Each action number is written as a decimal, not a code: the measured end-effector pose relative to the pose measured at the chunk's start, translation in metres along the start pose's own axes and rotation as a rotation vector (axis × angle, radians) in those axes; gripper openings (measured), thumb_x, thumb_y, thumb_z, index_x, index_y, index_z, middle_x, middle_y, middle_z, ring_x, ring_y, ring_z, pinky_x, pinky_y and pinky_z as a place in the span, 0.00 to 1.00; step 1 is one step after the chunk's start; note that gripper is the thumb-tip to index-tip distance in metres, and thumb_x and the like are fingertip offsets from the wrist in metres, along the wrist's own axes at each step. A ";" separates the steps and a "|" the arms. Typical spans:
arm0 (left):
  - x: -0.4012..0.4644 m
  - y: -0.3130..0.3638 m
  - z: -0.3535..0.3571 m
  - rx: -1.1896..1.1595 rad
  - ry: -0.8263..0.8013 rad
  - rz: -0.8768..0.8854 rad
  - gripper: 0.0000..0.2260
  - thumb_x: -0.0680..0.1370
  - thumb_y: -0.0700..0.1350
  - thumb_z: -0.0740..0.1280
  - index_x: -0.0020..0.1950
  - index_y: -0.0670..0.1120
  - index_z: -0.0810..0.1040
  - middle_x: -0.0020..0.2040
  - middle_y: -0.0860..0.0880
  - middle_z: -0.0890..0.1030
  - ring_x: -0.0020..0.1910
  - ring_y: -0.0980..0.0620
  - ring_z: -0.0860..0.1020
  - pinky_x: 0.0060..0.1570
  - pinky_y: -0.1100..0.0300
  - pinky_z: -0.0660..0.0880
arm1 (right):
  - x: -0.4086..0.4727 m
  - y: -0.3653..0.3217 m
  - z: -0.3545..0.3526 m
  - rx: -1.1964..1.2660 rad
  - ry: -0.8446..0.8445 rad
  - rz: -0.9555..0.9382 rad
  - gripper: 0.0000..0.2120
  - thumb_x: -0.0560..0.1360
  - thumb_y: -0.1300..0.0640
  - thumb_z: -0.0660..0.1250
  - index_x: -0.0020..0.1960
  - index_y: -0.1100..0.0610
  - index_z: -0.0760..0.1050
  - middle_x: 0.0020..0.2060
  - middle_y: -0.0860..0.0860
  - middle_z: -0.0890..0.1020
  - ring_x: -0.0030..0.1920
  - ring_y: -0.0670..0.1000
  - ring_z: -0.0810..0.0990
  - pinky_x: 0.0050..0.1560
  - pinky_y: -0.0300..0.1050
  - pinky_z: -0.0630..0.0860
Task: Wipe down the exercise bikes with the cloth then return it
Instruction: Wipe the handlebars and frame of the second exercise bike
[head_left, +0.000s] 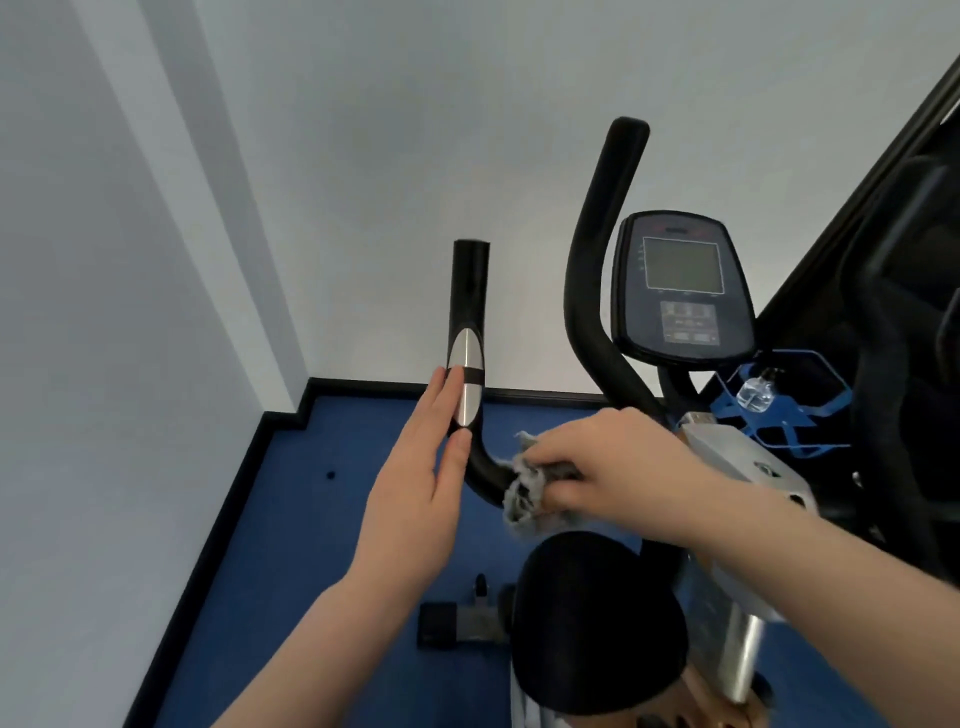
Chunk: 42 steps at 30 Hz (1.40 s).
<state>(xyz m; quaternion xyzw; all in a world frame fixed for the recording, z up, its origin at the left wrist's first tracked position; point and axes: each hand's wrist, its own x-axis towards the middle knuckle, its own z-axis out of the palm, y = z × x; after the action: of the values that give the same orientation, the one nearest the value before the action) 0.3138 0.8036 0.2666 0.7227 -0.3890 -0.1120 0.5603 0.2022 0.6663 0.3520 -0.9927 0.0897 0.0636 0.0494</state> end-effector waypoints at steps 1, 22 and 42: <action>-0.001 0.000 0.002 -0.012 0.014 -0.008 0.22 0.82 0.50 0.56 0.73 0.67 0.59 0.74 0.71 0.59 0.72 0.69 0.59 0.72 0.57 0.64 | 0.002 -0.004 0.003 0.074 0.031 0.016 0.07 0.72 0.46 0.65 0.39 0.47 0.71 0.41 0.47 0.81 0.45 0.52 0.79 0.43 0.49 0.72; 0.056 0.005 -0.032 -0.126 -0.027 0.022 0.14 0.81 0.46 0.61 0.66 0.55 0.75 0.61 0.62 0.78 0.62 0.62 0.75 0.62 0.60 0.73 | 0.056 -0.032 0.016 1.057 0.289 0.595 0.11 0.69 0.44 0.72 0.39 0.52 0.83 0.33 0.46 0.85 0.39 0.46 0.84 0.46 0.51 0.81; 0.114 -0.022 -0.080 -0.327 -0.526 0.086 0.21 0.78 0.56 0.59 0.71 0.62 0.67 0.69 0.67 0.71 0.65 0.67 0.72 0.62 0.69 0.70 | 0.127 -0.055 -0.037 0.555 0.983 0.719 0.16 0.72 0.62 0.70 0.58 0.51 0.80 0.54 0.43 0.84 0.52 0.42 0.82 0.56 0.43 0.78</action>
<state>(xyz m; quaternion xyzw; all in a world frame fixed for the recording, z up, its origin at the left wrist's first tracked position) 0.4481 0.7848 0.3064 0.5521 -0.5278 -0.3322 0.5534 0.3407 0.6939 0.3757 -0.7649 0.4402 -0.4091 0.2319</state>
